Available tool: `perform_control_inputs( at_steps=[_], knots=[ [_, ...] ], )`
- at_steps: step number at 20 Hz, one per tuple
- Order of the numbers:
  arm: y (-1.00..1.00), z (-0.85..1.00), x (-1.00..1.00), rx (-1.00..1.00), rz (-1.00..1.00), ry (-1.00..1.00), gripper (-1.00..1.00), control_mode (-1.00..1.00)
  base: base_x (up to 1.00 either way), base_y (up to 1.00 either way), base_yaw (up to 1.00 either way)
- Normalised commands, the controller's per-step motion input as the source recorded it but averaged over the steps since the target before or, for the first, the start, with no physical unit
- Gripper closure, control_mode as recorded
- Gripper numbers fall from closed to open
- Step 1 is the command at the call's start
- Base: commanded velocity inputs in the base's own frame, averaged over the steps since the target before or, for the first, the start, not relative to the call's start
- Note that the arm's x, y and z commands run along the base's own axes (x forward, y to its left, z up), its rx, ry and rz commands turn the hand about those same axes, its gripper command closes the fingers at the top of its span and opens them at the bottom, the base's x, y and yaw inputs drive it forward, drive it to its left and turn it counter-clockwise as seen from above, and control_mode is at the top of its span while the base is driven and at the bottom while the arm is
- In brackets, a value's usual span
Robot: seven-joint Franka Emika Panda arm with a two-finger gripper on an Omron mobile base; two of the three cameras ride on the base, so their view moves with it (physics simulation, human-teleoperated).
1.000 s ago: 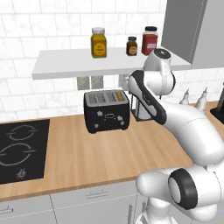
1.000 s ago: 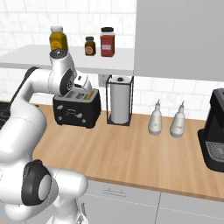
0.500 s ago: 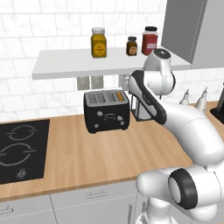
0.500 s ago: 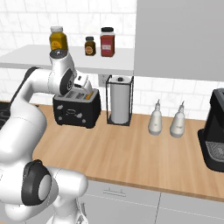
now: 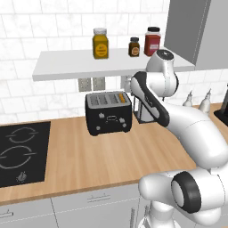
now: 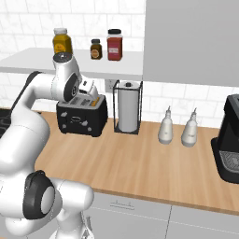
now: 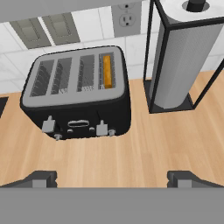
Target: Start the toaster. Once the lever pops up, take the bread to the plate on the dining counter.
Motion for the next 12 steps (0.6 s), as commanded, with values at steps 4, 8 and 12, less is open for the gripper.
perform_control_inputs(
  at_steps=[4, 8, 12],
  knots=[
    [0.00, 0.00, 0.00, 0.00, 0.00, 0.00, -1.00, -1.00, 0.00, 0.00, 0.00],
    [0.00, 0.00, 0.00, 0.00, 0.00, 0.00, -1.00, -1.00, 0.00, 0.00, 0.00],
    [0.00, 0.00, 0.00, 0.00, 0.00, 0.00, -1.00, -1.00, 0.00, 0.00, 0.00]
  ],
)
